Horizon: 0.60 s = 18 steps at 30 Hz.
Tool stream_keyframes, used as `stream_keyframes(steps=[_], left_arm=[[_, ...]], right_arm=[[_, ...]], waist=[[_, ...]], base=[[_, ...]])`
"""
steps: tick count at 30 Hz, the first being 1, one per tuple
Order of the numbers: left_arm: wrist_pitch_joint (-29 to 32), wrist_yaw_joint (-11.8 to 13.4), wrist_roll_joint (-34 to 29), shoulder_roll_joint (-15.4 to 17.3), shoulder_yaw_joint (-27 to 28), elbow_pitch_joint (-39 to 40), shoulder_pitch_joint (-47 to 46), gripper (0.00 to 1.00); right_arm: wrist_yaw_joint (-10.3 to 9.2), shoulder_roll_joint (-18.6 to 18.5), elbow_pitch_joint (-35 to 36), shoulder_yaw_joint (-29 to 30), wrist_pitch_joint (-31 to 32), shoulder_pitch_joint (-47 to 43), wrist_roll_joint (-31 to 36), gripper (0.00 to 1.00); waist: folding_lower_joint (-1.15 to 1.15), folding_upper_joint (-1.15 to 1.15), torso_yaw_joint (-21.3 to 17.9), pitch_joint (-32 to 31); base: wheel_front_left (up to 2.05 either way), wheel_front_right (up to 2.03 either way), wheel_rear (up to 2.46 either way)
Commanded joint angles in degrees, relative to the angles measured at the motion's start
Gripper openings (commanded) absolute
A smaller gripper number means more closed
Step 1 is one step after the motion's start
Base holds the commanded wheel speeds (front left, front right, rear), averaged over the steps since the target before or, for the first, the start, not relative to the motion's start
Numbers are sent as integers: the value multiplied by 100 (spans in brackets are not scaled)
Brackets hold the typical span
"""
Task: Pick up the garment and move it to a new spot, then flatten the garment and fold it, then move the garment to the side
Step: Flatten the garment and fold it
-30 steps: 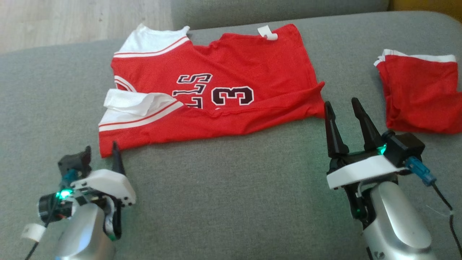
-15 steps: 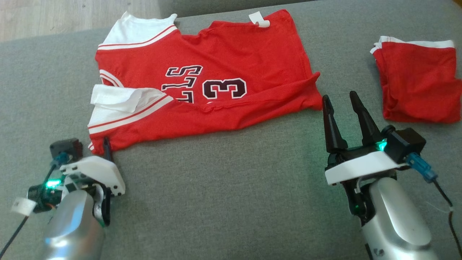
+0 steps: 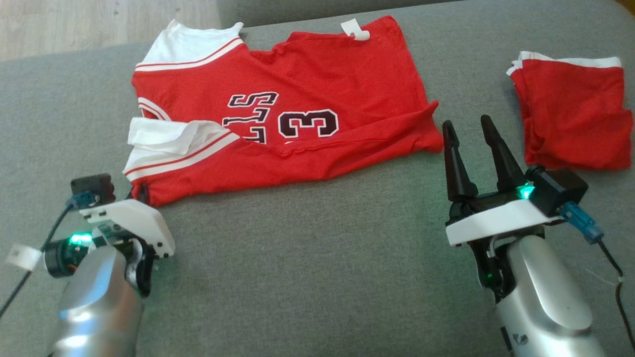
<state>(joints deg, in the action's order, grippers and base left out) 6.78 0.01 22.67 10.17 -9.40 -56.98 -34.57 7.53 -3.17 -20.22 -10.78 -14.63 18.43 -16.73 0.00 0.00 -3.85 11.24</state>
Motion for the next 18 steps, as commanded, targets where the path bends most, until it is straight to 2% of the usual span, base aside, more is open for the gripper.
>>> stream_keyframes(steps=[1,5,11,15,18], left_arm=[[-121,51,14,158,112,0,109,0],[-818,65,-5,150,139,324,56,0],[-1749,-92,-156,58,-31,987,14,0],[-1954,-107,-260,11,-151,1393,49,0],[-1942,-74,-306,-14,-245,1630,127,0]], right_arm=[[-4,29,144,-109,-37,164,14,100],[-4,29,-193,-40,-34,207,213,100],[-4,29,-844,277,296,500,529,100],[-4,29,-1380,562,669,780,671,100],[-4,29,-2052,758,1009,1164,506,100]], waist=[[0,0,34,-30],[0,0,113,-80],[0,0,270,-117],[0,0,370,-119],[0,0,441,-105]], base=[[0,0,0],[0,0,0],[0,0,0],[0,0,0],[0,0,0]])
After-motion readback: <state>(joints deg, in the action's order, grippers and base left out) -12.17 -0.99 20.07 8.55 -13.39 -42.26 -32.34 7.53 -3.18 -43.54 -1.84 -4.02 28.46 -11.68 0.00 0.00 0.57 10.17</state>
